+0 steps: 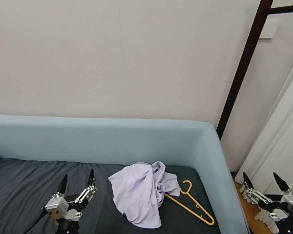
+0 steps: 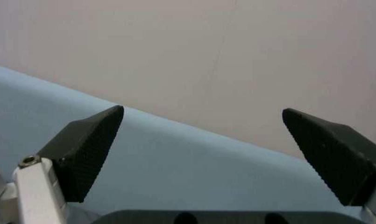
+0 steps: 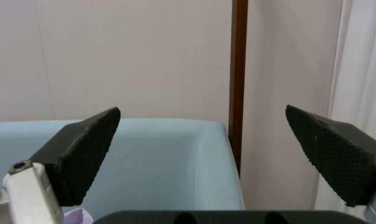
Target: Pick up the clothes from the sofa and hang them on the clothes hanger.
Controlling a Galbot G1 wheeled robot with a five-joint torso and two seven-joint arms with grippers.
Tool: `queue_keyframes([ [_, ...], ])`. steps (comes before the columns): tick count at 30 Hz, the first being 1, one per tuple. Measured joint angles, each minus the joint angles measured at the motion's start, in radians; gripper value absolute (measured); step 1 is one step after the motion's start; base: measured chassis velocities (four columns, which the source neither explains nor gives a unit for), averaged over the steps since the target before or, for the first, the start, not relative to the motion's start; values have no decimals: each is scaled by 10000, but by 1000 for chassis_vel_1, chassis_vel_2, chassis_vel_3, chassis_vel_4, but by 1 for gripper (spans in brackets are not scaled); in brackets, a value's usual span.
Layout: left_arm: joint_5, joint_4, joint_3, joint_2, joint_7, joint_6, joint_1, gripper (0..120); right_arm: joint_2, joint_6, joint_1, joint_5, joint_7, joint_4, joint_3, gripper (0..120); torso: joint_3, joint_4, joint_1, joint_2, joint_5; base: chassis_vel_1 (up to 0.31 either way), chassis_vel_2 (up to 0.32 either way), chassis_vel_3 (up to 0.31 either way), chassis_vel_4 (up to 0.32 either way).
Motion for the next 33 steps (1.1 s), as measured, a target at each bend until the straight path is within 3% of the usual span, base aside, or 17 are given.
queue_keyframes([
  [3,7,69,-55,168,-8,-32,-1,100,-210,-200,46,261,145,185,-71,100,0,-6,0,1,-1,0,0,0,0],
  [8,75,330,-194,140,-199,-556,264,100,-1074,-562,782,1080,154,-21,-709,100,0,4,0,0,-1,0,0,0,0],
  [11,98,215,-206,7,-293,-716,428,100,-1771,-629,1743,1948,69,-697,-1307,100,0,2,0,0,0,0,0,0,0],
  [16,246,113,-264,-68,-331,-724,495,100,-2296,-645,3131,3001,93,-1582,-2247,100,1,2,0,0,2,0,0,0,0],
  [23,390,35,-284,-285,-441,-724,567,100,-2393,-1090,5281,4532,647,-2349,-4028,100,1,-3,1,0,-1,0,0,0,0],
  [28,406,-9,-517,-260,-627,-719,639,100,-1898,-2026,7496,6579,2011,-2932,-6109,100,1,4,1,0,-1,0,0,0,0],
  [33,380,-7,-810,-204,-768,-717,724,100,-1647,-2587,8704,6673,2553,-3696,-7606,100,1,-2,1,0,-2,0,0,0,0],
])
